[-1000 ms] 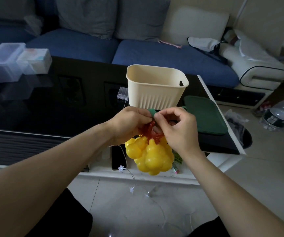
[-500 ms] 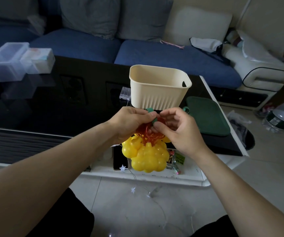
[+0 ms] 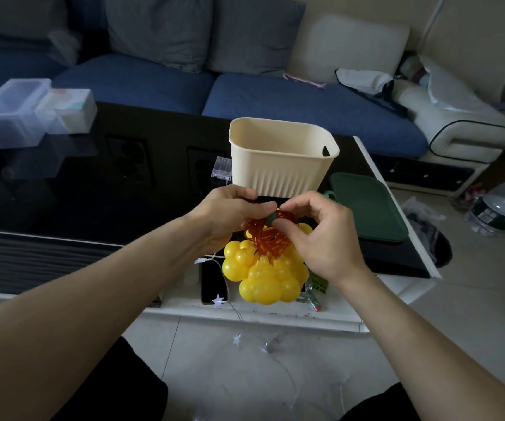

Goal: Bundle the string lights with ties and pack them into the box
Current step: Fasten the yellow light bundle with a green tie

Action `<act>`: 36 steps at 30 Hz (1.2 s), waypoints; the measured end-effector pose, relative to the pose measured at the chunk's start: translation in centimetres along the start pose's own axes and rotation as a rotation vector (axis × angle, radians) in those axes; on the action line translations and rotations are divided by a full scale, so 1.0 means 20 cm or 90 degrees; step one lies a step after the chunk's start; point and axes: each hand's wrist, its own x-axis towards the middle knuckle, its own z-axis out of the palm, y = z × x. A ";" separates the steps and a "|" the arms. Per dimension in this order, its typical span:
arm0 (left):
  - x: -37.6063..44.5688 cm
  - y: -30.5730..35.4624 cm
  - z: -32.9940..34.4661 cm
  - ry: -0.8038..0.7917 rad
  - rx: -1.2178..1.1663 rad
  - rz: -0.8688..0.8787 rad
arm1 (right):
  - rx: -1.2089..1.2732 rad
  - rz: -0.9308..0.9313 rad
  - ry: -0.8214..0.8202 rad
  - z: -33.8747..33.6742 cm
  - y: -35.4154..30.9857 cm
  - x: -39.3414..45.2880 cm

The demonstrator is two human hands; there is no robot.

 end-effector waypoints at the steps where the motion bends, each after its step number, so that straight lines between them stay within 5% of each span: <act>1: -0.01 0.00 0.01 0.000 0.024 0.027 | -0.011 -0.007 -0.001 0.00 0.00 0.00; 11: -0.04 -0.01 0.03 -0.015 0.374 0.218 | -0.028 -0.021 0.033 0.00 0.01 0.01; 22: -0.05 0.00 0.01 -0.120 0.410 0.125 | 0.028 0.010 -0.015 -0.01 0.00 -0.01; 31: -0.05 -0.02 0.01 -0.126 0.415 0.096 | 0.081 0.058 -0.196 -0.08 0.03 0.01; 36: -0.04 -0.04 0.03 -0.115 0.374 0.081 | 0.037 0.047 -0.160 -0.07 0.03 0.01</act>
